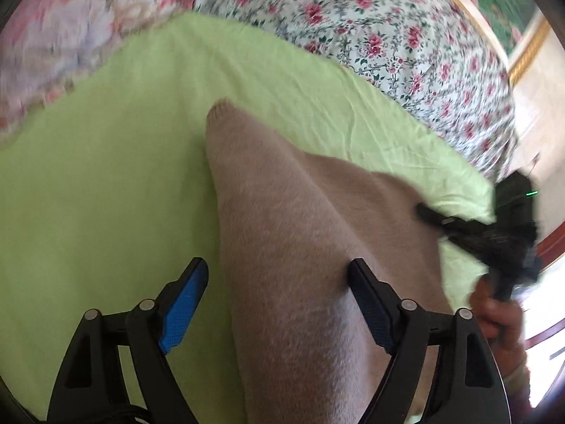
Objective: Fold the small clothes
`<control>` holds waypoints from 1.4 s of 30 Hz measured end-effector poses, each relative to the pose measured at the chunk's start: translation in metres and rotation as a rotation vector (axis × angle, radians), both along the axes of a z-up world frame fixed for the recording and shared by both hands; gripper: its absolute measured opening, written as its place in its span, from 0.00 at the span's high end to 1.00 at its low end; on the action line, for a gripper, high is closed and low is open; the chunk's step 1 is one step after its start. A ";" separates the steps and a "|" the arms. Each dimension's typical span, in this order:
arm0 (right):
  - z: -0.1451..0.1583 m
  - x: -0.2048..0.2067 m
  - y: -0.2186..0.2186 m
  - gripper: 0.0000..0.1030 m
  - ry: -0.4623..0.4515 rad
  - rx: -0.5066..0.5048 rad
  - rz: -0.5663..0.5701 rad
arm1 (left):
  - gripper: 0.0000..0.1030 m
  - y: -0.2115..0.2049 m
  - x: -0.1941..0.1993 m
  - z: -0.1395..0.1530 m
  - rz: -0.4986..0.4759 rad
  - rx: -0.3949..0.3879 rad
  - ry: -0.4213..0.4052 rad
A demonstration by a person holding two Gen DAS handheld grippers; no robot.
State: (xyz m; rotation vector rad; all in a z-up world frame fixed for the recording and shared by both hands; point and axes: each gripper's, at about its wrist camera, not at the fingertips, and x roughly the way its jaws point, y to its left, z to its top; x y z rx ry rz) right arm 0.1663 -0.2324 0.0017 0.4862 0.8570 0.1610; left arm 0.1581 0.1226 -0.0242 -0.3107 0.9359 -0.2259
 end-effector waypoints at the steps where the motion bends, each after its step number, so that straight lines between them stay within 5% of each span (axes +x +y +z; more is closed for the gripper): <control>1: 0.004 -0.006 -0.002 0.89 -0.014 -0.015 -0.012 | 0.25 -0.005 -0.001 0.002 -0.010 0.037 -0.013; 4: -0.009 -0.013 -0.011 0.89 0.037 -0.050 -0.040 | 0.26 -0.020 0.001 -0.004 -0.051 0.101 0.002; 9: -0.045 -0.010 -0.020 0.89 0.117 -0.033 -0.080 | 0.25 -0.023 -0.002 -0.017 -0.076 0.103 0.028; 17: -0.016 -0.038 -0.010 0.78 0.076 -0.037 -0.118 | 0.26 -0.005 -0.059 0.006 -0.041 0.128 -0.041; 22: -0.004 -0.092 0.013 0.56 0.033 -0.015 -0.077 | 0.26 -0.005 -0.126 0.016 -0.050 0.145 -0.104; 27: -0.006 -0.145 0.035 0.55 0.045 -0.018 -0.039 | 0.26 -0.006 -0.182 0.002 -0.121 0.117 -0.102; 30: -0.007 -0.165 0.047 0.55 0.057 -0.054 -0.016 | 0.26 -0.013 -0.201 -0.014 -0.144 0.177 -0.084; 38: -0.026 -0.177 0.057 0.55 0.080 -0.031 -0.008 | 0.28 -0.022 -0.191 -0.038 -0.102 0.251 -0.060; 41: -0.027 -0.172 0.061 0.69 0.066 -0.020 0.022 | 0.47 -0.022 -0.182 -0.043 -0.086 0.260 -0.054; 42: -0.025 -0.172 0.062 0.92 0.061 -0.025 0.025 | 0.60 -0.023 -0.182 -0.042 -0.085 0.255 -0.053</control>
